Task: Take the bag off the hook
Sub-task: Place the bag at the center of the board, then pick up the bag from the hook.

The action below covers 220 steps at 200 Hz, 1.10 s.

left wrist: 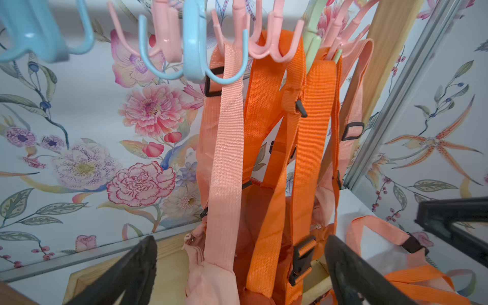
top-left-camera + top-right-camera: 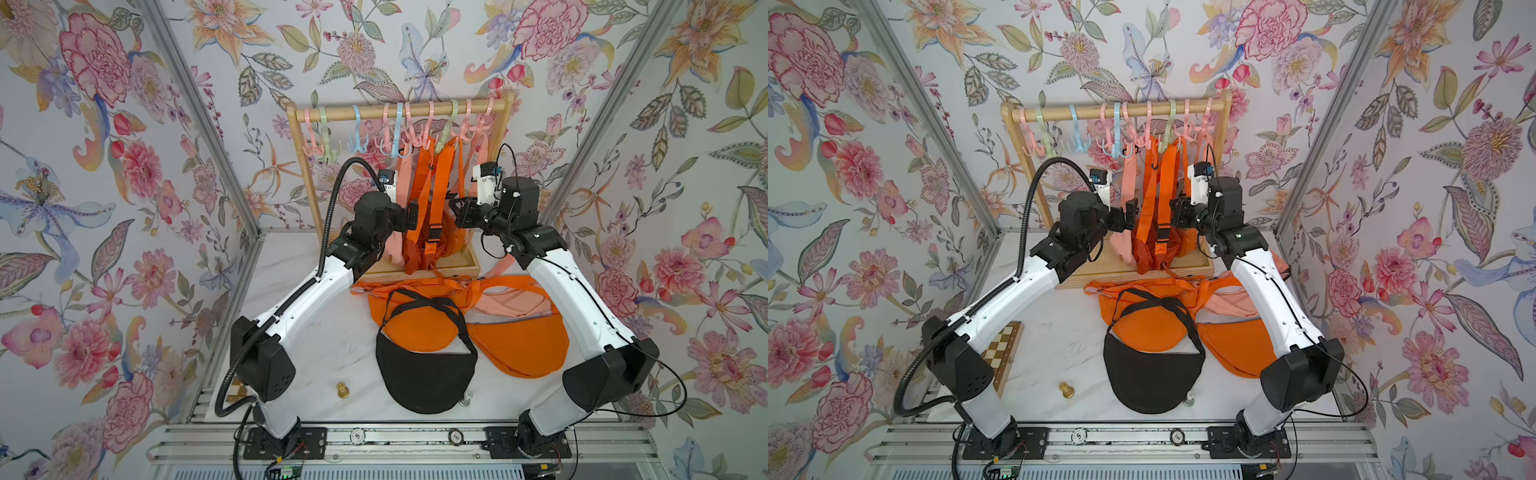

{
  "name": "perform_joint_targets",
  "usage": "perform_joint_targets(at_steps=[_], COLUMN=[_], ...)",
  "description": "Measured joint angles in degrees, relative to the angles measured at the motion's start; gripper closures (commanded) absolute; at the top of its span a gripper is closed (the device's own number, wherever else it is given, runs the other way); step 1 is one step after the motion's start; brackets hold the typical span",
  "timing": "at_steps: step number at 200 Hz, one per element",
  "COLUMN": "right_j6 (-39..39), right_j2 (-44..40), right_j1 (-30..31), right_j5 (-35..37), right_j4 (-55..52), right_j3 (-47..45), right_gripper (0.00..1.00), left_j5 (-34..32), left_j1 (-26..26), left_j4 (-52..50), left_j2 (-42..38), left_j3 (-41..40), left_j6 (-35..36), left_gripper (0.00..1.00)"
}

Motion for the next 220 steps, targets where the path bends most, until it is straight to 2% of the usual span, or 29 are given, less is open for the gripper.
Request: perform_joint_targets(at_steps=[17, 53, 62, 70, 82, 94, 112, 147, 192, 204, 220], right_j6=[-0.46, -1.51, -1.84, -2.38, -2.34, -2.58, -2.86, -2.86, -3.06, -3.06, -3.23], right_j2=[3.10, 9.07, 10.45, 11.74, 13.70, 15.87, 18.64, 22.93, 25.75, 26.51, 27.56], right_j1=[0.90, 4.20, 4.96, 5.60, 6.27, 6.75, 7.02, 7.04, 6.12, 5.73, 5.31], right_j5=[-0.72, -0.92, -0.90, -0.79, -0.50, 0.02, 0.90, 2.71, 6.99, 8.22, 9.60], right_j4=[0.20, 0.72, 0.63, 0.68, 0.66, 0.61, 0.52, 0.17, -0.13, -0.28, -0.26], right_j3=[4.02, 12.94, 14.88, 16.79, 19.23, 21.88, 24.83, 29.11, 32.44, 33.48, 34.49], right_gripper=[0.83, 0.59, 0.54, 0.47, 0.39, 0.36, 0.35, 0.37, 0.38, 0.42, 0.56], left_j5=[2.84, 6.56, 7.58, 8.94, 11.58, 14.51, 18.40, 24.00, 27.63, 28.37, 28.68], left_j1=[2.75, 6.56, 6.99, 7.10, 7.08, 7.02, 6.67, 5.64, 2.62, 1.66, 0.20], left_j4=[-0.24, -0.13, 0.07, 0.50, 1.44, 2.58, 4.61, 7.30, 11.91, 12.79, 13.20], left_j2=[4.87, 11.58, 12.76, 13.51, 14.27, 14.95, 15.69, 16.13, 15.96, 15.76, 15.21], left_j3=[4.09, 10.03, 11.52, 12.41, 13.14, 13.70, 13.77, 12.66, 10.08, 9.90, 9.90], left_j6=[0.81, 1.84, 1.97, 1.95, 1.07, -0.07, -2.05, -6.32, -9.27, -9.68, -9.94], left_gripper=[0.01, 0.01, 0.04, 0.10, 0.37, 0.58, 0.77, 0.92, 0.96, 0.96, 0.95])
